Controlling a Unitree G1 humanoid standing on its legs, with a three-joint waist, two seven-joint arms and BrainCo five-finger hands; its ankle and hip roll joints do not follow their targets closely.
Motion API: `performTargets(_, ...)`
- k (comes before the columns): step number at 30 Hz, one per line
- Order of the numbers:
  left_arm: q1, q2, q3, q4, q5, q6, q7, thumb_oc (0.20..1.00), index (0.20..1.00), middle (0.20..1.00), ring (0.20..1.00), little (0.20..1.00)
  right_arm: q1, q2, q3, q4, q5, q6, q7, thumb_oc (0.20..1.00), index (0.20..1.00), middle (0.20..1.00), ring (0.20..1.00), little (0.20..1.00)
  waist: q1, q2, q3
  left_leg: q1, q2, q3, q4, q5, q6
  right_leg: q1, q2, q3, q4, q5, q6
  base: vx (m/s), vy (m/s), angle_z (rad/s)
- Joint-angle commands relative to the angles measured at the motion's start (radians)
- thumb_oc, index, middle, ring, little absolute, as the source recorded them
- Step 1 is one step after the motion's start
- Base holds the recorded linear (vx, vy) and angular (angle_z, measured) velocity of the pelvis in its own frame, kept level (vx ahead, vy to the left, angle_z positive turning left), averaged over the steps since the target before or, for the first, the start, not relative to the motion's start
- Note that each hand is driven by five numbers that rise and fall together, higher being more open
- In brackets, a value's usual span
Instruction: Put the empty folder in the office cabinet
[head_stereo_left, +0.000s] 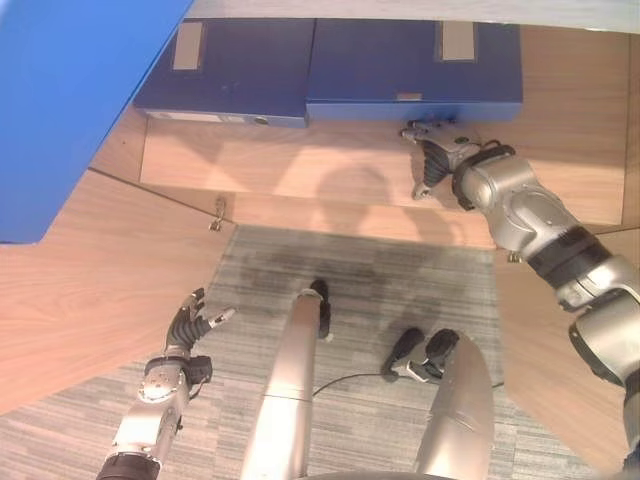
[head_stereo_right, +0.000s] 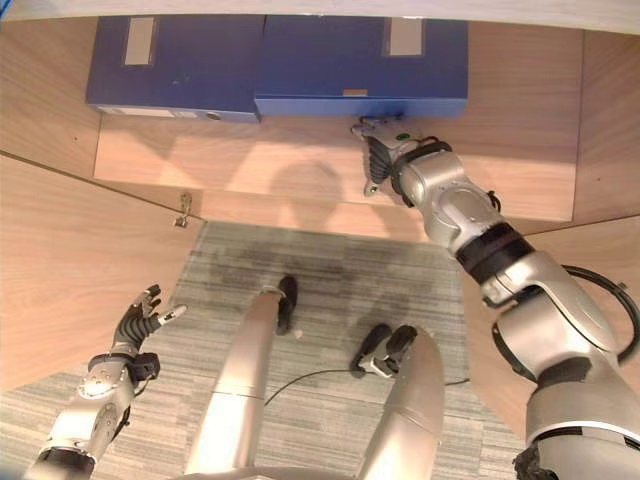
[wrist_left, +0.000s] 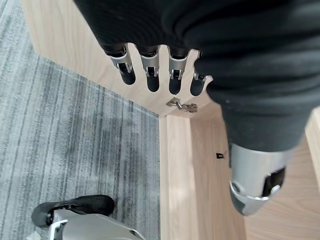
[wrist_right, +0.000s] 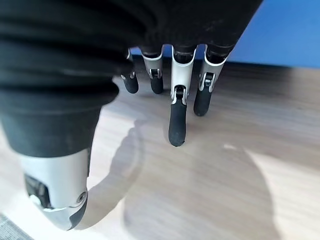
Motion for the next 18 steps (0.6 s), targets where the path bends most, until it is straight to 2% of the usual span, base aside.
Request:
performTargets(1, -0.033, 0.024, 0.031, -0.067, 0.023, -0.033, 0.006, 1.000, 1.000, 1.000, 1.000, 1.000, 0.151, 0.116, 0.145, 0.135, 0.039, -0.045, 0.116, 1.000, 1.000, 1.000, 1.000, 1.000, 0.062, 0.004, 0.080, -0.007, 0.018, -0.008, -0.011, -0.090, 0.034, -0.020, -0.034, 0.112, -0.136, 0.130, 0.059, 0.01, 0.004, 0.05)
performTargets(5, -0.048, 0.016, 0.011, -0.063, 0.029, -0.040, -0.004, 1.000, 1.000, 1.000, 1.000, 1.000, 0.225, 0.134, 0.163, 0.147, 0.080, -0.061, 0.149, 1.000, 1.000, 1.000, 1.000, 1.000, 0.065, 0.006, 0.082, -0.007, 0.014, -0.007, -0.018, -0.086, 0.035, -0.019, -0.038, 0.113, -0.142, 0.132, 0.060, 0.00, -0.001, 0.01)
performTargets(9, -0.057, 0.011, -0.003, -0.044, 0.030, -0.044, -0.010, 1.000, 1.000, 1.000, 1.000, 1.000, 0.288, 0.128, 0.176, 0.072, 0.137, -0.076, 0.179, 1.000, 1.000, 1.000, 1.000, 1.000, 0.064, 0.003, 0.089, 0.005, 0.013, -0.006, -0.034, -0.078, 0.034, -0.006, -0.038, 0.110, -0.155, 0.139, 0.061, 0.00, 0.000, 0.00)
performTargets(11, -0.058, 0.006, -0.011, -0.047, 0.030, -0.049, -0.014, 1.000, 1.000, 1.000, 1.000, 1.000, 0.343, 0.105, 0.187, -0.045, 0.177, -0.099, 0.214, 1.000, 1.000, 1.000, 1.000, 1.000, 0.057, -0.005, 0.093, 0.028, 0.016, -0.004, -0.060, -0.068, 0.033, 0.019, -0.036, 0.104, -0.183, 0.152, 0.065, 0.00, 0.000, 0.00)
performTargets(18, -0.074, 0.006, -0.040, -0.043, 0.016, -0.061, -0.023, 1.000, 1.000, 1.000, 1.000, 1.000, 0.369, 0.094, 0.210, -0.094, 0.215, -0.113, 0.232, 1.000, 1.000, 1.000, 1.000, 1.000, 0.049, -0.011, 0.092, 0.097, 0.023, 0.003, -0.125, -0.046, 0.023, 0.089, -0.029, 0.089, -0.256, 0.177, 0.075, -0.01, -0.001, -0.01)
